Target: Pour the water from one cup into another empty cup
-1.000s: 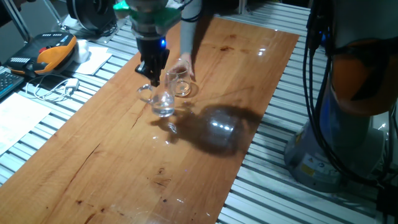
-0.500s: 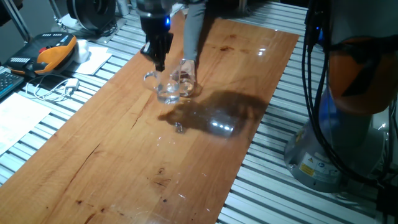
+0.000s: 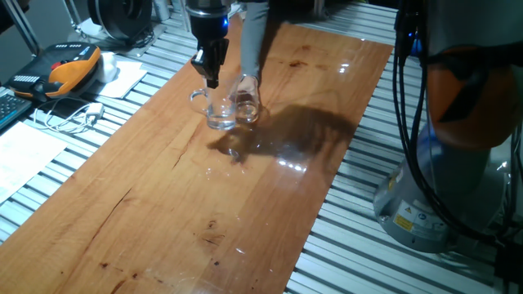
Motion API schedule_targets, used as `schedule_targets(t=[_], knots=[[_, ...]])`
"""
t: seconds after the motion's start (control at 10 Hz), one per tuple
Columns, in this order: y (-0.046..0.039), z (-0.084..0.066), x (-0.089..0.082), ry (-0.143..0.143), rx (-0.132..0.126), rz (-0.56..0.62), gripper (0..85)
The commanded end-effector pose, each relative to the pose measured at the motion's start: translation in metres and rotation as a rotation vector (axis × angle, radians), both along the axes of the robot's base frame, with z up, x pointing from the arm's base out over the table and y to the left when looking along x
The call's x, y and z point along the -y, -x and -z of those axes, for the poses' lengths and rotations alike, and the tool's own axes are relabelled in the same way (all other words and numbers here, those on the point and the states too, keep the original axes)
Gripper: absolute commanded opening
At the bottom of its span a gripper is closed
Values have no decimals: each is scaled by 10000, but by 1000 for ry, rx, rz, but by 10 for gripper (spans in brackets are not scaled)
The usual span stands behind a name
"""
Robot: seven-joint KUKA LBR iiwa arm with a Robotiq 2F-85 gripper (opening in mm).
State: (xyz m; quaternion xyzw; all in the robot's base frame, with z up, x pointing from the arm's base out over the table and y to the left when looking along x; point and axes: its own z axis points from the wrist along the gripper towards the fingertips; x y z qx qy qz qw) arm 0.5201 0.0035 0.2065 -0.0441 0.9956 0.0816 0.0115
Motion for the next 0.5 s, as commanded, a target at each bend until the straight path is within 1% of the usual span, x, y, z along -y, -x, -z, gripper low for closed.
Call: schedule_targets(t=[0.0, 0.1, 0.2, 0.4], knots=[[-25, 7, 21, -12, -2, -10, 0], [-25, 7, 21, -24, -2, -21, 0], [-25, 7, 21, -27, 2, -29, 0], [-25, 7, 21, -59, -4, -46, 0]])
